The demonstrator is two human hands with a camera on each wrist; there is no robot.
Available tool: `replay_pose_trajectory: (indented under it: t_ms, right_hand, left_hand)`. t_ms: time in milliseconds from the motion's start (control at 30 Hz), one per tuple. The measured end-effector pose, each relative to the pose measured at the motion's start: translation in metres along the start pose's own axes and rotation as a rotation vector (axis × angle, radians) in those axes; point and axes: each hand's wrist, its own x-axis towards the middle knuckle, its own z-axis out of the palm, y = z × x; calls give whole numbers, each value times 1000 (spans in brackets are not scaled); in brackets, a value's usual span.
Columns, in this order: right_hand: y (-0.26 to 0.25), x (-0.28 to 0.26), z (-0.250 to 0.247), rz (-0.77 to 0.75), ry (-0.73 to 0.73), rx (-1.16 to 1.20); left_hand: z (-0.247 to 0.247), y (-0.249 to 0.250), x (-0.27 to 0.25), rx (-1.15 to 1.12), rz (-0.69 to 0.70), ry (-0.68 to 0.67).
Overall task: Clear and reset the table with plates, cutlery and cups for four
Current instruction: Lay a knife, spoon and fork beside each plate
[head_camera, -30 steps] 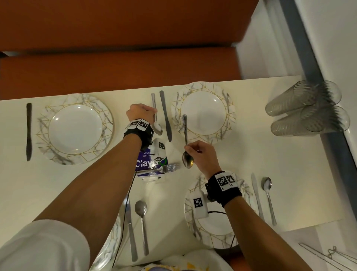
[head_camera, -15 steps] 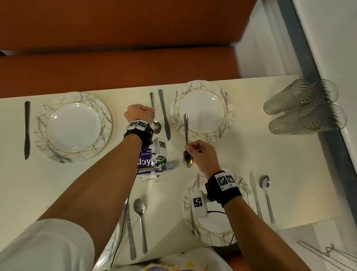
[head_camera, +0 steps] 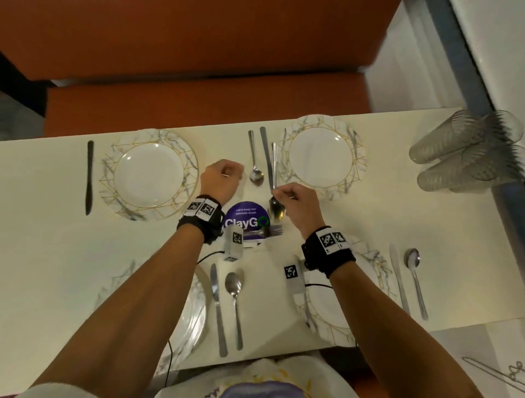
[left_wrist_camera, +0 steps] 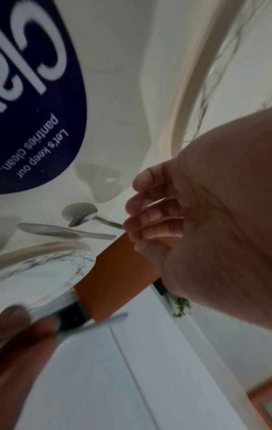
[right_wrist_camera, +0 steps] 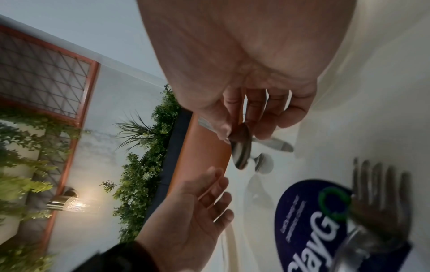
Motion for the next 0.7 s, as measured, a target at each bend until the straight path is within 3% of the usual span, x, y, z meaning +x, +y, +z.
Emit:
replay_pose_trajectory:
  t_ms: [133,333,700]
  right_hand:
    - [-24,-17,42,-39,-9,10]
    - [-58,-56,123,-36,-30,48]
    - [-96,-110,263,-73,-103,56]
  left_hand:
    - [-25,-3,-35,-115,83,-128]
    - [-100,-37,-65,-223,98,-126]
    - [-270,-132,-43,-237,-19,69]
